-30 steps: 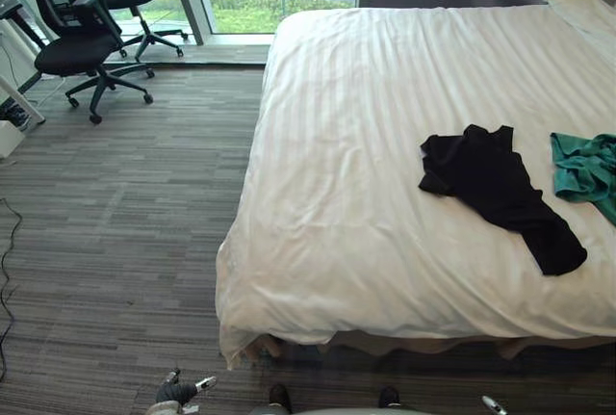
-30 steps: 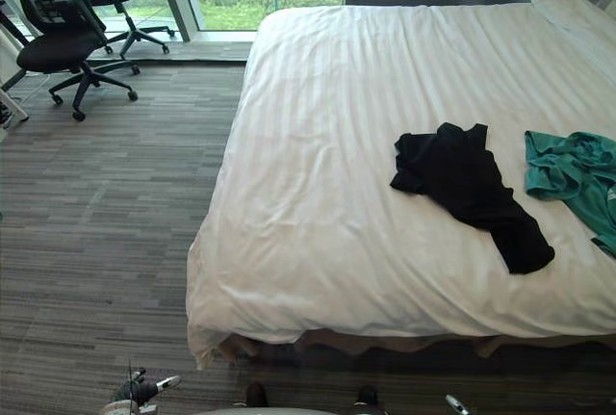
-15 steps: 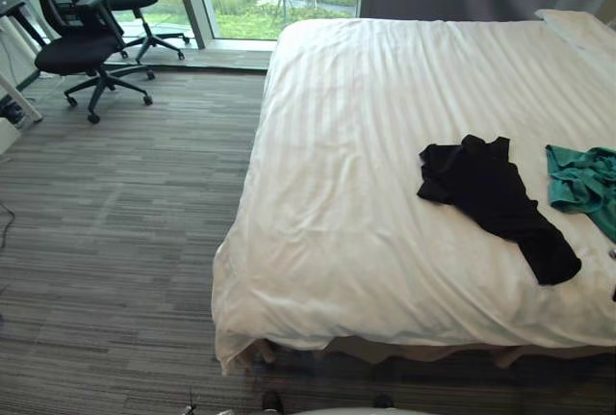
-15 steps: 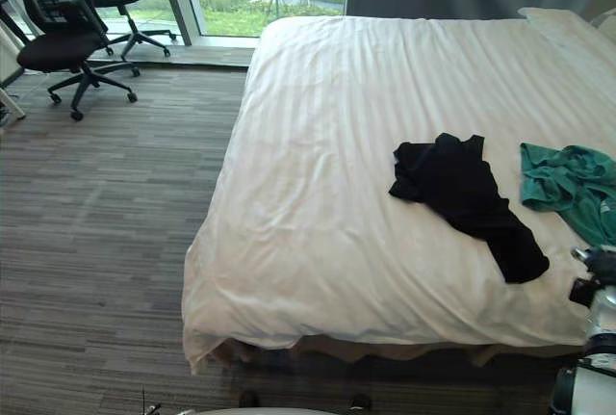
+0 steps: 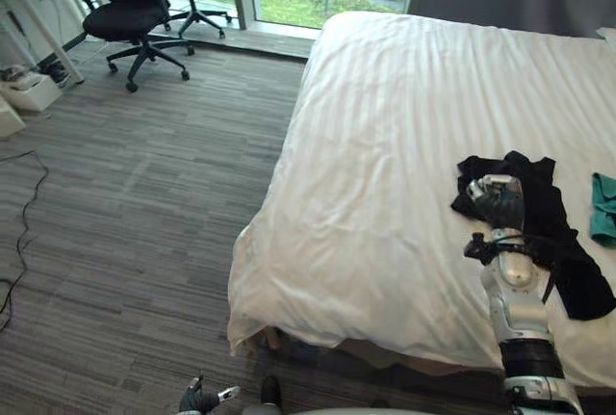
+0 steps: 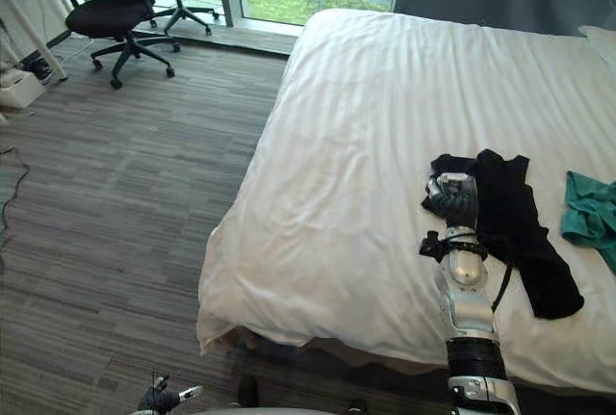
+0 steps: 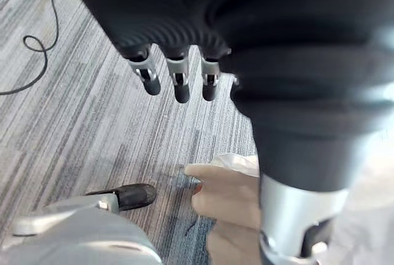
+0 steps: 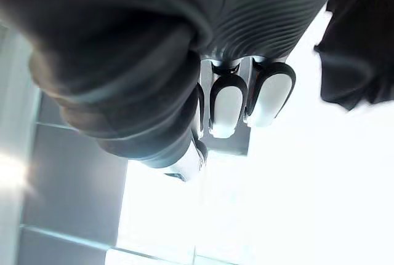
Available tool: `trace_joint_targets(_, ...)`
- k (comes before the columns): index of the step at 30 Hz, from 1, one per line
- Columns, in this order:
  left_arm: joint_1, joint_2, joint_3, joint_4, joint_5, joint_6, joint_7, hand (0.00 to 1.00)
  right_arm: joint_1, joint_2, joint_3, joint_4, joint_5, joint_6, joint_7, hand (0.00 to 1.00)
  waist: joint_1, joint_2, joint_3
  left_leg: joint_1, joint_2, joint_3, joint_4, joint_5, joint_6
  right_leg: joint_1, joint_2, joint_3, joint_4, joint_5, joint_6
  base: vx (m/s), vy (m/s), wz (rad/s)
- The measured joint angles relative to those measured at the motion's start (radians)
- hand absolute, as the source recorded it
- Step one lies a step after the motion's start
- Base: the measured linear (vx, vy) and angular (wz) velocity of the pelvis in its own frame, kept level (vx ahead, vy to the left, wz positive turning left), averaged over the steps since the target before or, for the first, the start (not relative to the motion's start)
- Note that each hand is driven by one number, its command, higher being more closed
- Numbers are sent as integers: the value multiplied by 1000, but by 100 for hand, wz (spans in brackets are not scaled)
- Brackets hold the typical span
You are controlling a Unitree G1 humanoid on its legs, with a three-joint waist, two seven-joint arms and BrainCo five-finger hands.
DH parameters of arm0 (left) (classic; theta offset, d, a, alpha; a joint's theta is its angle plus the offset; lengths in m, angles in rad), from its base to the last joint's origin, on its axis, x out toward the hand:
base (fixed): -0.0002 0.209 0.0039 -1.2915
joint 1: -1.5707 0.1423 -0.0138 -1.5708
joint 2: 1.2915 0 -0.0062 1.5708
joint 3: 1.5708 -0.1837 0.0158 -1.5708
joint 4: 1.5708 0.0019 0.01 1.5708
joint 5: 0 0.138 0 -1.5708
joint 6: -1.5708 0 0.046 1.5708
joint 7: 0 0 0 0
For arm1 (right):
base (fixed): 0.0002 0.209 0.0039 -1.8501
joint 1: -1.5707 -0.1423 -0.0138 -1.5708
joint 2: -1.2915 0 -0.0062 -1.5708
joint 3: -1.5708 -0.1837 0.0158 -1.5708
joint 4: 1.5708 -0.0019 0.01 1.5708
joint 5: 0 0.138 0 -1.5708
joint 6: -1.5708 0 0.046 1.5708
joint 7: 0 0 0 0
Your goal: Tidy the bed and pick cloth on bed and put in laundry
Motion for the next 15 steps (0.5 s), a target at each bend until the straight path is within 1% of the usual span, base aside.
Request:
trace_joint_targets(1, -7, -3, -2, -2, -8, 0, 7, 0, -38, 22, 48, 21, -16, 1, 3, 100, 8, -4, 3, -9, 2, -4, 0, 6, -2, -7, 2, -2, 3, -1, -2, -47, -21, 15)
trace_joint_targets(2, -17, -4, -3, -2, -13, 0, 15, 0, -89, 44, 89, 52, -23, 1, 4, 100, 23, -5, 17, -15, 4, -11, 0, 11, -3, -12, 4, -6, 10, -2, -5, -40, -14, 11)
trace_joint_targets(4, -30, -3, -11, -5, -21, -3, 18, 0, -172, 78, 129, 119, -21, 1, 3, 100, 35, -11, 42, -20, 9, -21, 0, 19, -4, -13, 8, -11, 13, -2, -7, -51, -13, 13)
trace_joint_targets(5, -35, -2, -11, -5, -25, -3, 19, 0, -197, 90, 139, 142, -15, 1, 2, 100, 46, -13, 50, -23, 11, -24, 0, 22, -4, -14, 10, -13, 15, -2, -8, -64, -16, 11)
trace_joint_targets(7, -57, 11, -19, -5, -39, -7, 34, 0, -282, 134, 182, 207, 17, 1, -7, 100, 74, -29, 78, -51, 22, -34, 0, 34, -10, -38, 22, -16, 17, 0, -16, -65, -22, 9)
trace_joint_targets(8, -63, 12, -19, -5, -51, -7, 38, 0, -305, 144, 192, 222, 20, 1, -13, 100, 78, -32, 90, -57, 25, -38, 0, 38, -11, -44, 25, -18, 18, 1, -17, -83, -31, 12)
trace_joint_targets(9, -75, 15, -19, -6, -55, -9, 39, 0, -354, 163, 201, 257, 22, 2, -16, 100, 82, -36, 116, -68, 30, -45, 1, 45, -14, -51, 31, -24, 19, 5, -24, -97, -27, 15)
trace_joint_targets(11, -94, 16, -19, -8, -72, -11, 41, 0, -411, 178, 202, 290, 45, 2, -24, 100, 102, -35, 148, -95, 34, -59, 1, 54, -16, -70, 37, -39, 22, 8, -28, -83, -17, 21)
trace_joint_targets(12, -106, 16, -19, -15, -72, -13, 46, 0, -447, 179, 202, 297, 56, 2, -34, 100, 109, -32, 176, -112, 36, -72, 5, 64, -15, -83, 38, -48, 31, 8, -29, -67, -10, 32)
trace_joint_targets(14, -122, 15, -20, -18, -75, -14, 57, 0, -508, 178, 202, 331, 61, 2, -40, 100, 109, -24, 204, -153, 36, -99, 6, 79, -18, -114, 37, -72, 43, 7, -32, -69, -10, 33)
trace_joint_targets(15, -136, 16, -20, -21, -91, -16, 57, 0, -558, 178, 201, 359, 63, 2, -41, 100, 112, -20, 238, -167, 39, -106, 7, 88, -16, -128, 37, -78, 55, 6, -35, -69, 1, 17)
